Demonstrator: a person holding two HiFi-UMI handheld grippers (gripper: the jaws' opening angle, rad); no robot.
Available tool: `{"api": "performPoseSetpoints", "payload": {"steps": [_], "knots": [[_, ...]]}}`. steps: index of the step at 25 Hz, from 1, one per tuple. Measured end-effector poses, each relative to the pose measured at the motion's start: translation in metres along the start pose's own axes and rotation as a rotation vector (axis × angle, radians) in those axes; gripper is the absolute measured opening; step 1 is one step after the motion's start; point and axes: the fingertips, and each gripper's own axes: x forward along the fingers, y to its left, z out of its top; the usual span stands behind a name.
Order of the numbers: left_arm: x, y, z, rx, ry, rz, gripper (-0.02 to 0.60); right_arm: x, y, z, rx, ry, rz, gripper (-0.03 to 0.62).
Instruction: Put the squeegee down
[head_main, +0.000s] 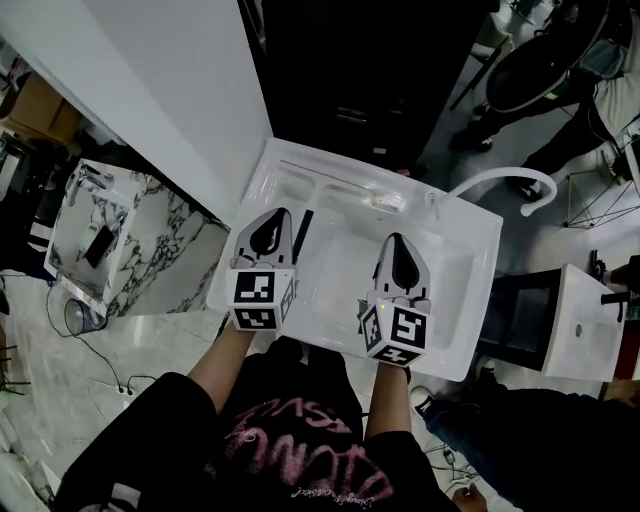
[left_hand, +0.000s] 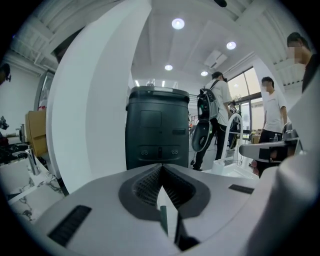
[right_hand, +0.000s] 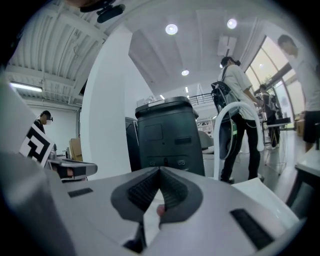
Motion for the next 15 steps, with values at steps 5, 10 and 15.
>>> {"api": "performPoseSetpoints", "payload": {"steps": [5, 10, 15], "knots": [[-0.002, 0.003, 0.013, -0.010, -0.025, -0.002, 0.009, -0.002, 0.001, 0.012, -0.016, -0.022, -0.005, 0.020], [-0.006, 0.004, 0.025, -0.015, -0.055, -0.002, 0.009, -0.006, 0.002, 0.026, -0.029, -0.049, -0.007, 0.020], [-0.013, 0.004, 0.039, -0.015, -0.087, -0.002, 0.009, -0.011, 0.003, 0.039, -0.043, -0.078, -0.007, 0.020]]}}
